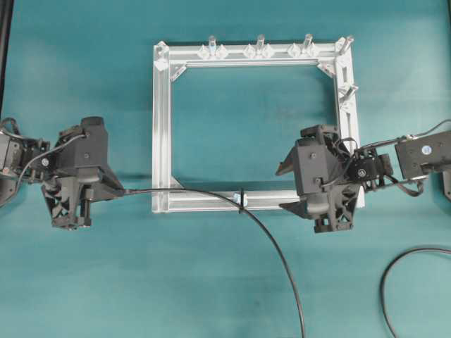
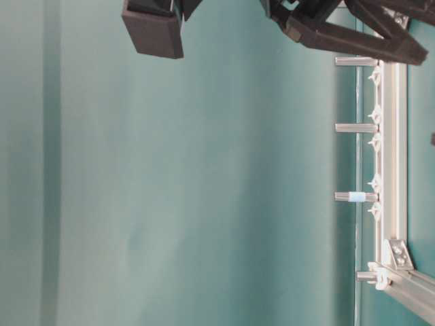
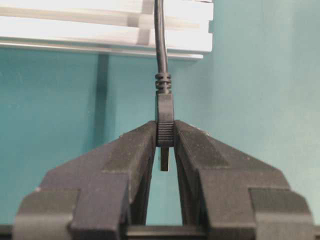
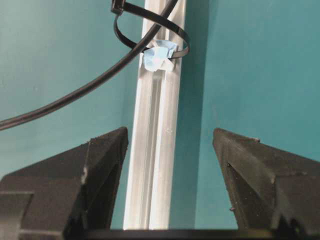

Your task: Insert the wire through the string loop located in the center.

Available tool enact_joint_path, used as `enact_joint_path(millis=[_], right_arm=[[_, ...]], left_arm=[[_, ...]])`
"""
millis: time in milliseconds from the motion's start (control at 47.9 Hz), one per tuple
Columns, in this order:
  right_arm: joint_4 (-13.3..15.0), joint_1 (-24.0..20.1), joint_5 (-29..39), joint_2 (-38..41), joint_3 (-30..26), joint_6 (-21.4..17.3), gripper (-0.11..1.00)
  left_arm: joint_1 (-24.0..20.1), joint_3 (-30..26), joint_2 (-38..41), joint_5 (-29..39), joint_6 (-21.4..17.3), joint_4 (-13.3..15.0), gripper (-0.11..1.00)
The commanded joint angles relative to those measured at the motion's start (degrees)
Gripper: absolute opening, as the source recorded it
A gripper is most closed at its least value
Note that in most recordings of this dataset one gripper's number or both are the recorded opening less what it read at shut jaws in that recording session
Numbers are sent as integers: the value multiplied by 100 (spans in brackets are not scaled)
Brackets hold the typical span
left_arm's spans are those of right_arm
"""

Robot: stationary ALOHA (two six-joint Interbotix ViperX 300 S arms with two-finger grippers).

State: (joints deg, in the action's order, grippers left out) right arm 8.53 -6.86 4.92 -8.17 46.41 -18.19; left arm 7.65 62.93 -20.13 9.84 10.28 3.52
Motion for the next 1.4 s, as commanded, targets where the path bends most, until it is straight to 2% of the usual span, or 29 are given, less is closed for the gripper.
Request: enact_joint_path(millis=[0, 63, 209, 313, 710, 1128, 1378], right_arm=[[18, 0, -35, -114, -53, 0, 71], [9, -9, -44, -114, -53, 0, 71], [9, -9, -44, -114, -53, 0, 71], [18, 0, -44, -114, -53, 0, 71], [18, 0, -62, -114, -88, 9, 71], [18, 0, -44, -650, -70, 9, 71], [18, 0, -369, -1046, 237, 18, 71]], left_arm=[[26, -141, -26, 18, 53, -9, 15], [26, -158, -18, 62, 53, 0, 18], [26, -167, -18, 88, 44, -9, 58], [18, -185, -26, 88, 35, -9, 52], [26, -255, -220, 44, 0, -35, 52], [-35, -149, -1283, 35, -88, -44, 51], [-88, 26, -1775, 35, -105, -53, 51]])
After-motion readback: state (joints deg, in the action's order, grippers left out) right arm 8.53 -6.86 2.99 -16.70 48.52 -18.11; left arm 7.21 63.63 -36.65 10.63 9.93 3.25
